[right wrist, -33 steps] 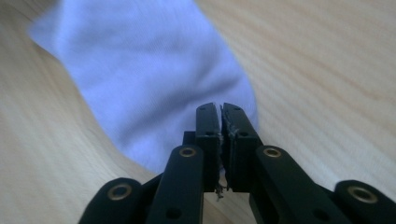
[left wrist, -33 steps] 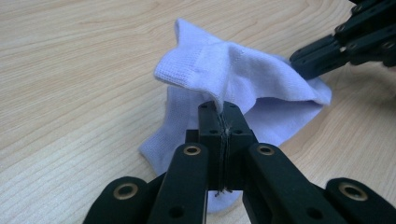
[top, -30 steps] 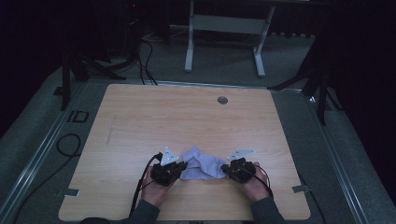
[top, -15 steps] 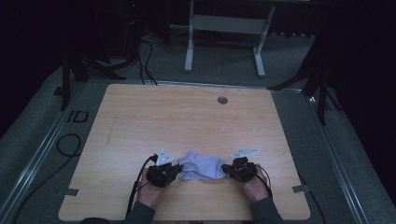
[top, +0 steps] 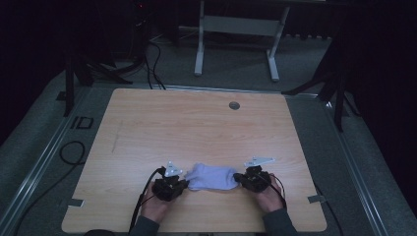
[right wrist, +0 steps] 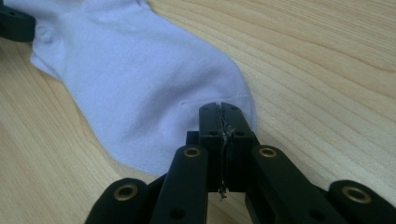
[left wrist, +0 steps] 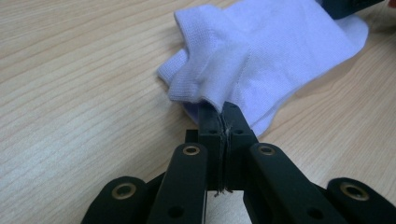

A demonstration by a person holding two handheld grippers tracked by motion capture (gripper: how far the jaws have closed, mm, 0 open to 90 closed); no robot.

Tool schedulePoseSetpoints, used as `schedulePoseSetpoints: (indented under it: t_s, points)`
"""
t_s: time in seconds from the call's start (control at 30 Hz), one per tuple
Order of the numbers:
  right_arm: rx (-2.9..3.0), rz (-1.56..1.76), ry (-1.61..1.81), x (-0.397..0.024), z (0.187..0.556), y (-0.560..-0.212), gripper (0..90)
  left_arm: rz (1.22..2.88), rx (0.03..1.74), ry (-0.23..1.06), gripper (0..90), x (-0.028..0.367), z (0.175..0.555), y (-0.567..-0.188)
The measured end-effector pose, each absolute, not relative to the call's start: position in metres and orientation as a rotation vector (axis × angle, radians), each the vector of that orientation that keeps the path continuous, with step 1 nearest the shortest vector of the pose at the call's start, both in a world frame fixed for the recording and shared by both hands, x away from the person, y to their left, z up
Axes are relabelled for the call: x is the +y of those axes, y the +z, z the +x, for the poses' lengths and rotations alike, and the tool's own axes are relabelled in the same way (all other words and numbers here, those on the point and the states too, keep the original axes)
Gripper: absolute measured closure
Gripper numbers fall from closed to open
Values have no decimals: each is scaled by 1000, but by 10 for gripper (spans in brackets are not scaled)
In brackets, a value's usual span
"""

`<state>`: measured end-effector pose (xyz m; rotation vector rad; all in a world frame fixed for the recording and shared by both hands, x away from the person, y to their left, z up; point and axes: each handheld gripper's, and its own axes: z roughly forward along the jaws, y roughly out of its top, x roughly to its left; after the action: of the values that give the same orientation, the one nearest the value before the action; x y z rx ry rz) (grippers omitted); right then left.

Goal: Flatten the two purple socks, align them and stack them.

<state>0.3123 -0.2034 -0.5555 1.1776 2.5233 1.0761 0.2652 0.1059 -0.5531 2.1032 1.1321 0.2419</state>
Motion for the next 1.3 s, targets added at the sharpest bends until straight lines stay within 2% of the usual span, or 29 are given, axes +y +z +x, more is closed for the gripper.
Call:
schedulePoseSetpoints:
  t_s: [0.13,0.17,0.23,0.37,0.57,0.73,1.0,1.3]
  points:
    - [2520,1187,1081,-204,312,-556,884,2102,1139,237,881,108,265,-554]
    - [2519,1188,1084,-204,312,-556,884,2095,1135,246,866,108,265,-553]
    - [2518,1192,1089,-204,312,-556,884,2073,1121,277,781,110,264,-550]
    - [2516,1189,1090,-204,312,-556,883,2020,1088,323,762,114,262,-541]
    - [2511,1191,1090,-204,311,-556,883,2001,1043,327,769,112,261,-538]
    - [2509,1193,1100,-205,311,-557,883,2067,1089,280,771,106,267,-547]
    - [2511,1189,1099,-205,311,-557,883,2103,1143,294,774,101,281,-557]
    - [2460,1202,1068,-205,313,-556,882,2060,1165,317,753,110,285,-554]
